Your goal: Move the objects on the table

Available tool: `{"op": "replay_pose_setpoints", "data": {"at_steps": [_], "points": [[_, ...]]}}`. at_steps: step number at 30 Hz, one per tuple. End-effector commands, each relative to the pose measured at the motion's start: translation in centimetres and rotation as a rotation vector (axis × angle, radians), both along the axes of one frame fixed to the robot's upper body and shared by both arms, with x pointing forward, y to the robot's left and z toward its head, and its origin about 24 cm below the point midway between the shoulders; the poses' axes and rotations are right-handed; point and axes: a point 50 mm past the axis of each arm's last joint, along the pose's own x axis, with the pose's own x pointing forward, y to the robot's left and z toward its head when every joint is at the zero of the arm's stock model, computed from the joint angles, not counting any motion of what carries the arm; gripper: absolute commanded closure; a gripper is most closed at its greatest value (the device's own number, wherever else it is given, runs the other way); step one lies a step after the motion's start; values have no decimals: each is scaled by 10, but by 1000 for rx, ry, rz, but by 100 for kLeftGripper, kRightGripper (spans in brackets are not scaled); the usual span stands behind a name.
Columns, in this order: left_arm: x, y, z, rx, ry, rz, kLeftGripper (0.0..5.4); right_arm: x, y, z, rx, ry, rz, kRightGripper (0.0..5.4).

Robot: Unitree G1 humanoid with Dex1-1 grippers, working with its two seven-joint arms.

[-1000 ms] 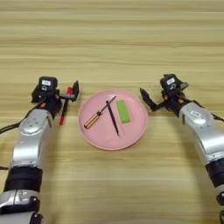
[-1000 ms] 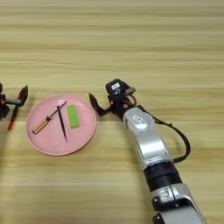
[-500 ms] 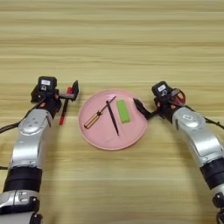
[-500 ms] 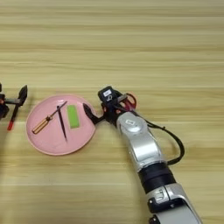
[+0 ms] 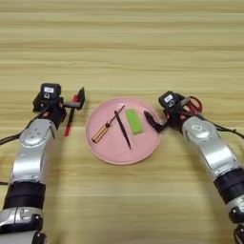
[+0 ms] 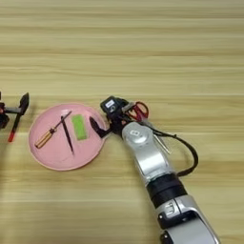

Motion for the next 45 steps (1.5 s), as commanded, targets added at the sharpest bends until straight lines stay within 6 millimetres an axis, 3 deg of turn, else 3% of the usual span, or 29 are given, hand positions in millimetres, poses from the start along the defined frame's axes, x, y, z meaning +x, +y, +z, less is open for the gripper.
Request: {"op": "replay_pose_setpoints", "data": {"at_steps": [1, 22, 32, 45], "points": [[-2, 1, -2, -1, 16, 0, 3, 3, -12, -4, -66, 16, -34, 0], [-2, 0, -3, -7, 16, 4, 3, 11, -39, -1, -151, -8, -72, 0], [0, -1, -6, -10, 22, 12, 3, 13, -38, 7, -100, -38, -84, 0], [3, -8, -9, -8, 12, 16, 3, 2, -15, 45, 158, -162, -15, 0]]}}
